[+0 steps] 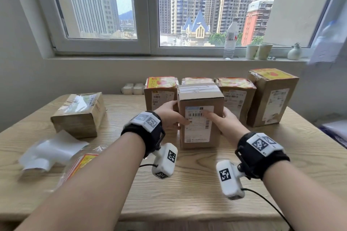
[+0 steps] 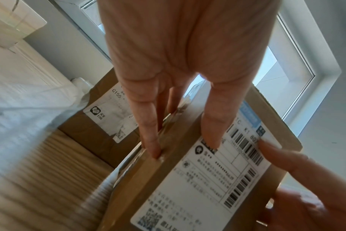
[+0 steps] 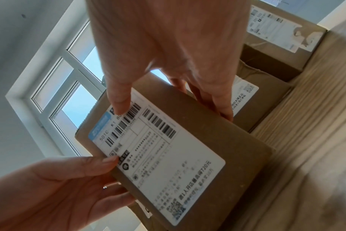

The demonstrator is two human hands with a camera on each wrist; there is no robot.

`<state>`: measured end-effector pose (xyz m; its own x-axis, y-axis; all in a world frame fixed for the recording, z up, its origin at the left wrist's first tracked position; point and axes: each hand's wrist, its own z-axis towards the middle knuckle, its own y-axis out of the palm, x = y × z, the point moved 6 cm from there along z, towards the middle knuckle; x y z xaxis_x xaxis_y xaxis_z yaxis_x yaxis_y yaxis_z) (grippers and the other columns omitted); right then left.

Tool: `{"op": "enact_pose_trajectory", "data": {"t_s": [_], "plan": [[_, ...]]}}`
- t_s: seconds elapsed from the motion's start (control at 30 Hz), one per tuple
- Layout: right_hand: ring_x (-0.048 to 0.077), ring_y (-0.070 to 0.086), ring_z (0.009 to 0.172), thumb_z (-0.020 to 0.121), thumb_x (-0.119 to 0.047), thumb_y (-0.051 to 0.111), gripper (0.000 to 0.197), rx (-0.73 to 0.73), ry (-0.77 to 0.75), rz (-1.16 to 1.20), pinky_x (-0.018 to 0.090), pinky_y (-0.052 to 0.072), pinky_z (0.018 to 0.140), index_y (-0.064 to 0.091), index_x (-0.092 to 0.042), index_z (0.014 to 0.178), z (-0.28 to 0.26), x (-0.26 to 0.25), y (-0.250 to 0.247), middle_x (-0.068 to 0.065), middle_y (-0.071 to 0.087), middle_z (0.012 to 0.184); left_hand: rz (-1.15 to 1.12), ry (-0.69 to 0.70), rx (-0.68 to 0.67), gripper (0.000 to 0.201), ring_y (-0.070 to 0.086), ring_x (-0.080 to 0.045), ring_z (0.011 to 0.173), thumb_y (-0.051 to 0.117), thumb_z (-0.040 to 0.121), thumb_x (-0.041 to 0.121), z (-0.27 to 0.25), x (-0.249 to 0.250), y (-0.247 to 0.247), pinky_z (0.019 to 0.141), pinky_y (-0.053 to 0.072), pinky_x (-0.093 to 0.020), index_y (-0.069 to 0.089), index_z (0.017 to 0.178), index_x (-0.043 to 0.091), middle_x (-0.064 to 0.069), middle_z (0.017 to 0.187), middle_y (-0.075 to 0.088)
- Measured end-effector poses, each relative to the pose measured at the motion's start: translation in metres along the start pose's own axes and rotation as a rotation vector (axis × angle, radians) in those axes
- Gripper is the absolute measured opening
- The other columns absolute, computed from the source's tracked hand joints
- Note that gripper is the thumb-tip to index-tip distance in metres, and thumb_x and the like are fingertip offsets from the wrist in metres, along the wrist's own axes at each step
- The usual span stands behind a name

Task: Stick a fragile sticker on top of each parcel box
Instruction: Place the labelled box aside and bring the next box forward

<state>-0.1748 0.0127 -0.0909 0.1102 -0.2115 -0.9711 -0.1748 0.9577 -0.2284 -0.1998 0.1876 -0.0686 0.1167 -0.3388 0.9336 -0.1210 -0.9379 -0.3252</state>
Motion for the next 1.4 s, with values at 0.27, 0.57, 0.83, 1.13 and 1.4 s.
{"op": "enact_pose_trajectory", "data": {"t_s": [0.27,0.57,0.83,1.13,1.4], "plan": [[0.014,0.065,0.106,0.068,-0.053,0.075,0.058,0.010,0.009,-0.002,0.044,0.049,0.098,0.059,-0.030,0.118,0.006,0.014,-0.003,-0.008,0.070,0.112,0.000,-0.042,0.004,0.065,0.062,-0.027,0.108,0.068,0.076,-0.010,0.007,-0.006,0.004,0.087,0.055,-0.041,0.045,0.133,0.012,-0.009,0.113,0.064],[0.017,0.063,0.108,0.064,-0.050,0.076,0.063,0.063,0.021,-0.034,0.047,0.048,0.098,0.056,-0.028,0.120,0.008,0.010,-0.009,-0.005,0.068,0.114,-0.019,-0.068,-0.007,0.064,0.063,-0.025,0.102,0.064,0.080,-0.012,0.002,-0.004,0.008,0.079,0.057,-0.035,0.044,0.136,0.012,-0.007,0.107,0.065],[0.018,0.059,0.113,0.069,-0.051,0.076,0.072,0.102,0.023,-0.077,0.046,0.047,0.100,0.048,-0.027,0.131,-0.002,-0.005,-0.015,-0.002,0.064,0.121,-0.015,-0.036,0.007,0.050,0.062,-0.025,0.105,0.060,0.081,-0.014,-0.008,0.005,0.006,0.085,0.053,-0.035,0.052,0.126,0.007,-0.014,0.116,0.064],[0.019,0.047,0.126,0.083,-0.038,0.069,0.070,0.298,-0.087,-0.139,0.041,0.042,0.105,0.037,-0.020,0.143,-0.021,-0.042,-0.026,0.005,0.048,0.140,-0.007,-0.024,0.141,0.071,0.054,-0.026,0.118,0.066,0.079,-0.009,-0.020,0.012,-0.013,0.096,0.050,-0.040,0.037,0.143,0.007,-0.014,0.129,0.053],[0.009,0.063,0.075,0.087,-0.016,0.061,0.013,0.305,-0.517,-0.469,0.035,0.057,0.074,0.066,-0.026,0.094,-0.059,-0.103,0.011,-0.008,0.066,0.082,0.088,0.058,0.327,0.028,0.061,-0.022,0.107,0.063,0.082,-0.002,-0.052,0.015,-0.066,0.088,0.055,-0.038,0.066,0.106,0.013,-0.010,0.115,0.065]]}}
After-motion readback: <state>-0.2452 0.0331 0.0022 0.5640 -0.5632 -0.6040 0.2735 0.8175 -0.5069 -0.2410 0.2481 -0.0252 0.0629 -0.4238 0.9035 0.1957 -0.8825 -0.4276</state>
